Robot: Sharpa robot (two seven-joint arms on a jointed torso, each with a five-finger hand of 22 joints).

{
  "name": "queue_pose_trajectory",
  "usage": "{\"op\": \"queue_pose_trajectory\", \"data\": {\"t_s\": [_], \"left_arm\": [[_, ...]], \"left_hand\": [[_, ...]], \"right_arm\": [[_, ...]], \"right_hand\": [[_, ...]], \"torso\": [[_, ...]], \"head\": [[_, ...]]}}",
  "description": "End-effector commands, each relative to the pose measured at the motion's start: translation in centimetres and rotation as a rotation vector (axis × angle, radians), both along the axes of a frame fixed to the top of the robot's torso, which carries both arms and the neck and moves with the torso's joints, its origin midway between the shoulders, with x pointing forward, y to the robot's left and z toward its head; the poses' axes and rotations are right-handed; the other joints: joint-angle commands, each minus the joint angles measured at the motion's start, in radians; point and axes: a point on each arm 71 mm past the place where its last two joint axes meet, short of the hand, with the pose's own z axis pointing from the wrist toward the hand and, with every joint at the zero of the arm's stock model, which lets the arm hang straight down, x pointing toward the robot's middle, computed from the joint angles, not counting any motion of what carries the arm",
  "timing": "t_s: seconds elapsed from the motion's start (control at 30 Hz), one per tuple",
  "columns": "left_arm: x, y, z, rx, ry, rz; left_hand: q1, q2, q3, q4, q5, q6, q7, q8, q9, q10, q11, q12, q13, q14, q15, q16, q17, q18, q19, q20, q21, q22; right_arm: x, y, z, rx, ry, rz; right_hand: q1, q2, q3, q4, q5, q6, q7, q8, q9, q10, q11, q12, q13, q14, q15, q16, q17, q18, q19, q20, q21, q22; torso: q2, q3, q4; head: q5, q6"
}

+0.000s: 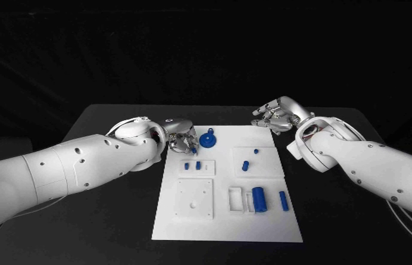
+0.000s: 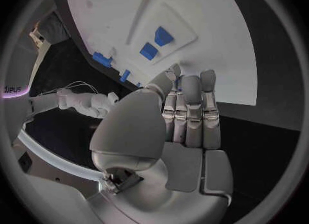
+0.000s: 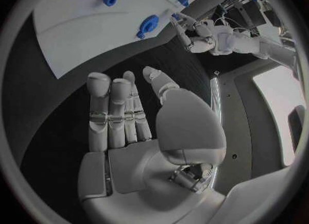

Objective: Assemble the parts on the task board

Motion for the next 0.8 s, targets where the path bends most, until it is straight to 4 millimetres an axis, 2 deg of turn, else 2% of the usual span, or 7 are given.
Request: {"op": "queue_pose_trajectory", "data": {"t_s": [0.03,0.23,0.5,0.8], "left_arm": [[-0.17,-0.33,-0.17,0.022,0.015,-0.019],[-0.18,-0.42,-0.22,0.027,0.019,-0.021],[-0.19,-0.45,-0.28,0.033,0.024,-0.021],[-0.24,-0.48,-0.36,0.038,0.032,-0.024]], "left_hand": [[0.0,0.011,-0.004,-0.002,-0.004,0.002,0.005,0.003,0.001,-0.001,-0.001,0.0,0.0,0.004,0.003,-0.002,-0.002,0.006,-0.005,-0.003,0.001,0.021],[0.001,0.011,-0.005,-0.004,-0.005,0.002,0.005,0.003,0.001,-0.002,0.0,0.0,0.0,0.004,0.003,-0.002,-0.002,0.006,-0.006,-0.003,0.003,0.021],[0.001,0.011,-0.005,-0.004,-0.006,0.001,0.005,0.003,0.001,-0.002,0.0,0.0,0.0,0.003,0.003,-0.002,-0.002,0.006,-0.006,-0.003,0.003,0.021],[0.002,0.014,-0.005,-0.005,-0.006,0.002,0.005,0.003,0.001,-0.002,0.0,0.0,0.0,0.001,0.003,-0.002,-0.002,0.006,-0.01,-0.002,0.005,0.021]], "right_arm": [[-0.02,0.12,0.02,-0.004,-0.004,0.009],[-0.01,0.15,0.01,-0.004,-0.004,0.01],[-0.01,0.14,0.01,-0.004,-0.003,0.01],[-0.02,0.12,0.01,-0.004,-0.003,0.01]], "right_hand": [[-0.005,-0.001,-0.001,0.003,0.006,0.0,0.008,-0.005,-0.001,0.006,0.001,-0.005,-0.002,-0.005,-0.001,0.001,-0.001,0.019,0.042,-0.007,-0.006,0.056],[-0.005,-0.001,-0.001,0.003,0.006,0.0,0.008,-0.005,-0.001,0.006,0.001,-0.005,-0.002,-0.005,-0.001,0.001,-0.001,0.019,0.042,-0.007,-0.006,0.056],[-0.005,-0.001,-0.001,0.003,0.006,0.0,0.008,-0.005,-0.001,0.006,0.001,-0.005,-0.002,-0.005,-0.001,0.001,-0.001,0.019,0.042,-0.007,-0.006,0.056],[-0.005,-0.001,-0.001,0.003,0.006,0.0,0.008,-0.005,-0.001,0.006,0.001,-0.005,-0.002,-0.005,-0.001,0.001,-0.001,0.019,0.042,-0.007,-0.006,0.056]], "torso": [[0.0,0.0006,0.0003],[0.0,0.0,0.0003],[0.001,0.0012,0.0],[0.0,0.0002,0.0005]], "head": [[0.001,0.001],[0.0,0.0],[0.001,0.0],[0.0,0.0]]}}
